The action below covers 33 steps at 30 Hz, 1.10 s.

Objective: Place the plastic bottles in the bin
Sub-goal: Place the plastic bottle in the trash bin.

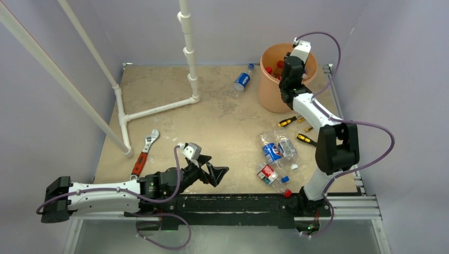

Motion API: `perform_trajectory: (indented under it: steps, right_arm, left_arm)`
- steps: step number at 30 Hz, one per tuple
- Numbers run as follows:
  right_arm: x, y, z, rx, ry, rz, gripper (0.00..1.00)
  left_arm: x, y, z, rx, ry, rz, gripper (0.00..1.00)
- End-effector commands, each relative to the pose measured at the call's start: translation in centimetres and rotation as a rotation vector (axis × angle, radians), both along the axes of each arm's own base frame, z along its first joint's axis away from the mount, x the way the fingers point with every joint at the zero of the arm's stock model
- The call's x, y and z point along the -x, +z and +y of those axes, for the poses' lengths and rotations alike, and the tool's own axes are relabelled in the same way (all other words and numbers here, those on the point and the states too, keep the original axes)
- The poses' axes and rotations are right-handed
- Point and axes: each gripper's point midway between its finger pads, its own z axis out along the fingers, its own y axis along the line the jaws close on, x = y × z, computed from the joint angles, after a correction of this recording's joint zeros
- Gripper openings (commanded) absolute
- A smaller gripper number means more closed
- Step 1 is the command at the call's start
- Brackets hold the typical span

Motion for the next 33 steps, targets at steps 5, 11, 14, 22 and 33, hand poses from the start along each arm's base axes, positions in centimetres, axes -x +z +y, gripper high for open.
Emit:
perform_trajectory:
  steps: [5,11,14,22,33]
  right_arm:
    - [-0.1,-1.9,0.7,-0.043,0.054,0.061,0.34]
    - [0.0,3.2,1.2,-0.093,0.077,-0.045,0.64]
    - [0.3,7.4,1.1,-0.112,0.08,-0.124,0.74]
    - [5.4,20.9,1.2,-0.239,0.139,-0.397,0.99]
    - [21.1,18.9,9.6,-0.539,0.773,-0.446,0.99]
  left_arm:
    - [0.2,2.6,-0.6,0.094,-0.012,0.0,0.95]
    - [0.1,2.8,0.0,0.094,0.004,-0.005,0.95]
    - [0.0,3.2,0.2,0.096,0.013,-0.012,0.95]
    - [-0.8,3.4,1.2,0.094,0.075,-0.006,0.97]
    - [-3.0,0.7,5.1,0.216,0.366,0.179,0.99]
